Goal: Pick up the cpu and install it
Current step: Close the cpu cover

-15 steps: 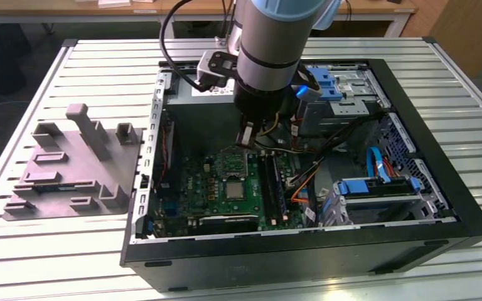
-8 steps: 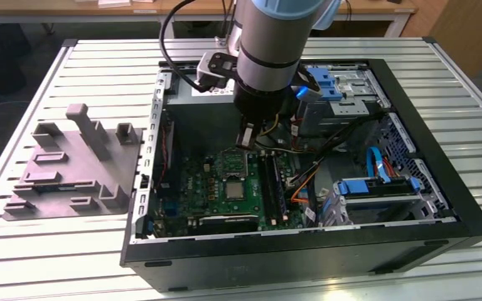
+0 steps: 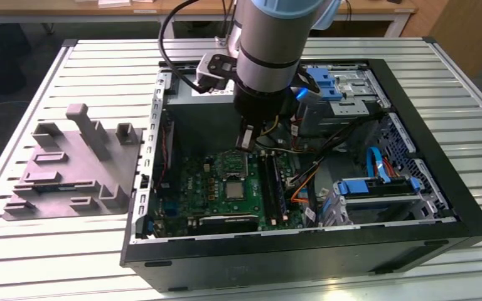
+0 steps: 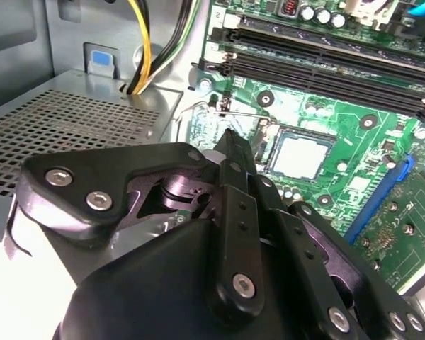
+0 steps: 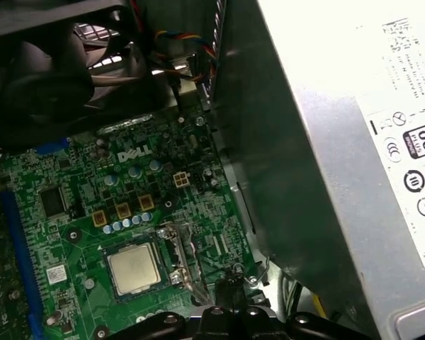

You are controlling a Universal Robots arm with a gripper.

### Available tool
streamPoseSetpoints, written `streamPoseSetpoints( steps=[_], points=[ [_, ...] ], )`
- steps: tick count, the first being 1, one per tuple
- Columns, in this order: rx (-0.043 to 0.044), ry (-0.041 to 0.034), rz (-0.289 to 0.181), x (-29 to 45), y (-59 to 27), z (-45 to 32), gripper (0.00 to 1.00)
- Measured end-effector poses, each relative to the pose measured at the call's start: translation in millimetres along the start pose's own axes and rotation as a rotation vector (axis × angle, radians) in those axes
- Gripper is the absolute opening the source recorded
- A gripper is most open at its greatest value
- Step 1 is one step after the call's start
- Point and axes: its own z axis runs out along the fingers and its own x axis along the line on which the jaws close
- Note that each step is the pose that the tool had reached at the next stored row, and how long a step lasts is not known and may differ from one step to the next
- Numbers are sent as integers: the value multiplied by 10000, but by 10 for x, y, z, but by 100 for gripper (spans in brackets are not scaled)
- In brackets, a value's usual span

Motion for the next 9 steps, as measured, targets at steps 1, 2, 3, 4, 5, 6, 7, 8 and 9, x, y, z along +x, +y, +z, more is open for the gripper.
streamPoseSetpoints(
  steps=[1,2,3,4,5,6,7,8,9],
  points=[
    [1,2,-1,9,-3,-1,11],
    [1,2,-1,18,-6,-2,11],
    [1,2,-1,27,-9,-3,11],
    [1,2,-1,35,-12,-3,11],
    [0,2,-1,44,-15,-4,11],
    [1,3,-1,54,-19,-5,11],
    [1,2,-1,63,-22,-6,11],
    [1,3,0,70,-24,-7,11],
    [1,5,-1,78,-27,-8,11]
  ],
)
